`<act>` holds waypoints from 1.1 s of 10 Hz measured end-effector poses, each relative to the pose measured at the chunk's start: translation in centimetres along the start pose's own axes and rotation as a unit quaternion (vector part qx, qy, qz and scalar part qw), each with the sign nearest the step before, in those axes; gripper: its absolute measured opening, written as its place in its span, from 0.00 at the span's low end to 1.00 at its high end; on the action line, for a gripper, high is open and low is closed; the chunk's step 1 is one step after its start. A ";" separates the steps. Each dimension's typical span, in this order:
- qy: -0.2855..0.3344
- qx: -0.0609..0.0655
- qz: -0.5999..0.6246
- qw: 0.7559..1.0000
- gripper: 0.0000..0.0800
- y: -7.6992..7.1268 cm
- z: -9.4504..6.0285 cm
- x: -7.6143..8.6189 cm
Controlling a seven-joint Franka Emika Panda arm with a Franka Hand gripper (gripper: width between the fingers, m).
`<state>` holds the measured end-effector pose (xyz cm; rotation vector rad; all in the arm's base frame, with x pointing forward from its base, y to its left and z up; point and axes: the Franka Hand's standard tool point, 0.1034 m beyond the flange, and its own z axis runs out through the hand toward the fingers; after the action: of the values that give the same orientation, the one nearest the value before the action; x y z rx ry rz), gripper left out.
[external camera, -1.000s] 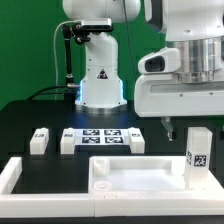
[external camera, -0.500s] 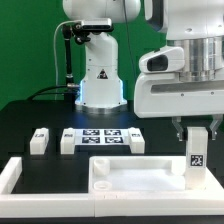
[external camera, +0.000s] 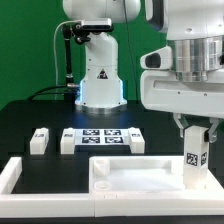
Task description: Assemble desk
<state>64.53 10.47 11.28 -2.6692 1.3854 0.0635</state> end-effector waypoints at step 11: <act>-0.031 0.056 0.478 0.876 0.36 -1.6 0.1 0.0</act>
Offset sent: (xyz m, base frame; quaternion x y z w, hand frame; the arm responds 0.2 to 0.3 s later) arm 0.0186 -0.0045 0.0065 0.0842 0.0087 0.3710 0.9248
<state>65.82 11.34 11.34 -1.6184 2.4206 0.1523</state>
